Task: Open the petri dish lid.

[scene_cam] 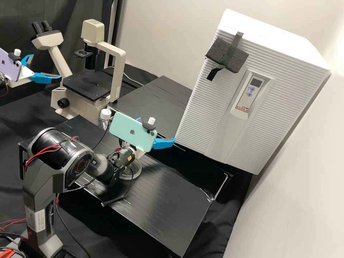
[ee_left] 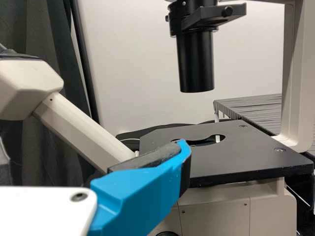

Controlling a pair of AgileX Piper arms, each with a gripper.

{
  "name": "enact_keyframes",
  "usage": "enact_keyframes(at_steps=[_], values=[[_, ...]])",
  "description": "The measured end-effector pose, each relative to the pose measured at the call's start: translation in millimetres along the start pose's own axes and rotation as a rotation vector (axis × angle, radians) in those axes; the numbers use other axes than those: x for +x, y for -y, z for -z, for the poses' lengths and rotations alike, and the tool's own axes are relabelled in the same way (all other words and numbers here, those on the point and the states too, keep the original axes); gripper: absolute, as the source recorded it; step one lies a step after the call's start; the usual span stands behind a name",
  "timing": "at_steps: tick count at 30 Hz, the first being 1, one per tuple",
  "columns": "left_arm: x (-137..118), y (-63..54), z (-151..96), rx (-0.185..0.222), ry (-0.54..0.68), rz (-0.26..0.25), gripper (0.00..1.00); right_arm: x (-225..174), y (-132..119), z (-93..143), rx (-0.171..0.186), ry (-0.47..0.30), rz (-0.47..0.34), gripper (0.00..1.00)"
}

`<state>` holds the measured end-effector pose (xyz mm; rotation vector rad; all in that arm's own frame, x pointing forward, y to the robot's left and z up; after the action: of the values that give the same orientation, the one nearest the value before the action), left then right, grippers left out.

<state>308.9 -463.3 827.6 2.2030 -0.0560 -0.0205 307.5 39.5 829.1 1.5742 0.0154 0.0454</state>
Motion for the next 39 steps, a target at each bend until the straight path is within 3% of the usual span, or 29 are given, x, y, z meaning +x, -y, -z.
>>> enact_keyframes(at_steps=[10, 16, 22, 28, 39], values=[[0, 0.0, 0, 0.0, 0.0, 0.0, 1.0, -2, 1, -1, 0.0, 0.002, 0.002, 1.0], [0, 0.0, 0, 0.0, 0.0, 0.0, 1.0, -28, 2, 0, 0.001, 0.006, 0.007, 1.0], [0, 0.0, 0, 0.0, 0.0, 0.0, 1.0, -62, 4, 7, 0.003, -0.062, -0.022, 1.0], [0, 0.0, 0, 0.0, 0.0, 0.0, 1.0, -92, 11, 4, 0.006, -0.081, -0.017, 1.0], [0, 0.0, 0, 0.0, 0.0, 0.0, 1.0, -128, 8, -12, -0.013, -0.035, -0.056, 1.0]])
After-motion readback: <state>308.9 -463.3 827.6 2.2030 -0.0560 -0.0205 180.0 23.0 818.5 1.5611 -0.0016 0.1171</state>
